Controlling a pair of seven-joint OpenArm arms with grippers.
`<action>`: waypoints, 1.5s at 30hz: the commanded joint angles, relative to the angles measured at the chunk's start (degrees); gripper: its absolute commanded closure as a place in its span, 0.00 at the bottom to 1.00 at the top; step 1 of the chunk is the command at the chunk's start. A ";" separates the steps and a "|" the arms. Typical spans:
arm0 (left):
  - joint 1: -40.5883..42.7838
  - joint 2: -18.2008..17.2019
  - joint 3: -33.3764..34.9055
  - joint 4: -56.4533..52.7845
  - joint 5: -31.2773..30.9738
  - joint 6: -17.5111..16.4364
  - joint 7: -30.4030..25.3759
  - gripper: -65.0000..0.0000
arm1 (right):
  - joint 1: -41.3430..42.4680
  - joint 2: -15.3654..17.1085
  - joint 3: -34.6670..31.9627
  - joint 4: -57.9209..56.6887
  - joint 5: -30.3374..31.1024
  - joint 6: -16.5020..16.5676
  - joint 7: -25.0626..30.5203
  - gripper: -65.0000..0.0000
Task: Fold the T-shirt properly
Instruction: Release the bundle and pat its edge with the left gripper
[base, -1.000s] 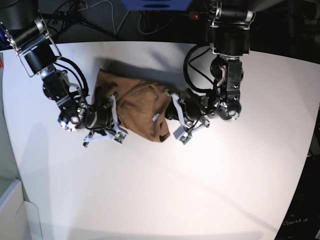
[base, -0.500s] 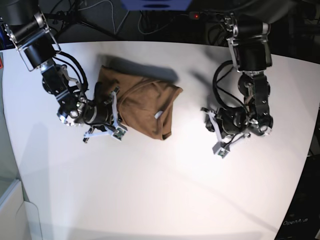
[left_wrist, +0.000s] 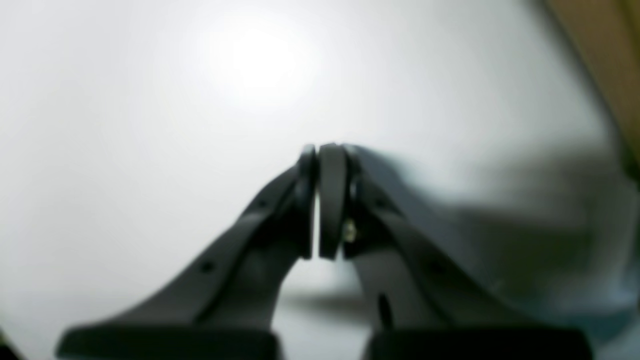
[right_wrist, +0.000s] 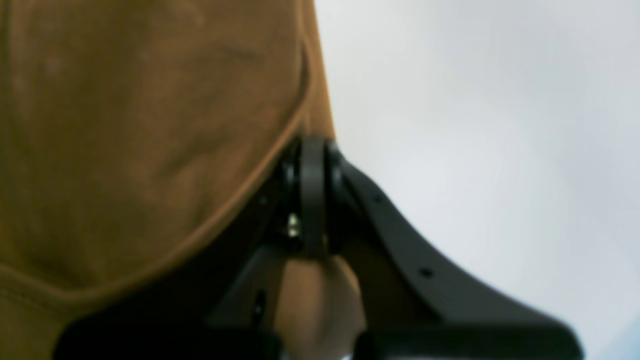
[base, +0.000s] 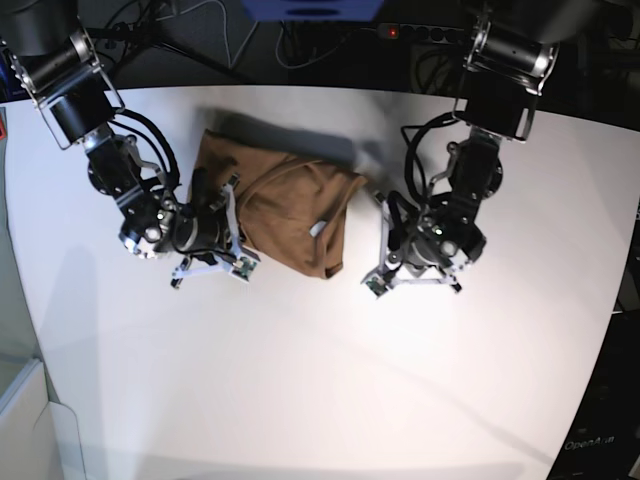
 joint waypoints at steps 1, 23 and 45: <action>7.99 0.30 2.00 -3.57 -4.29 -5.98 12.01 0.96 | 1.24 0.43 0.09 0.18 -0.02 0.75 -0.93 1.00; 13.80 6.36 -29.83 31.59 -4.47 -5.98 15.62 0.96 | 5.28 -0.98 6.42 0.18 -0.02 0.75 -0.84 1.00; 15.99 14.36 -17.78 21.22 -3.94 -5.98 10.96 0.96 | 4.75 -1.51 6.16 0.18 -0.02 0.75 -0.84 1.00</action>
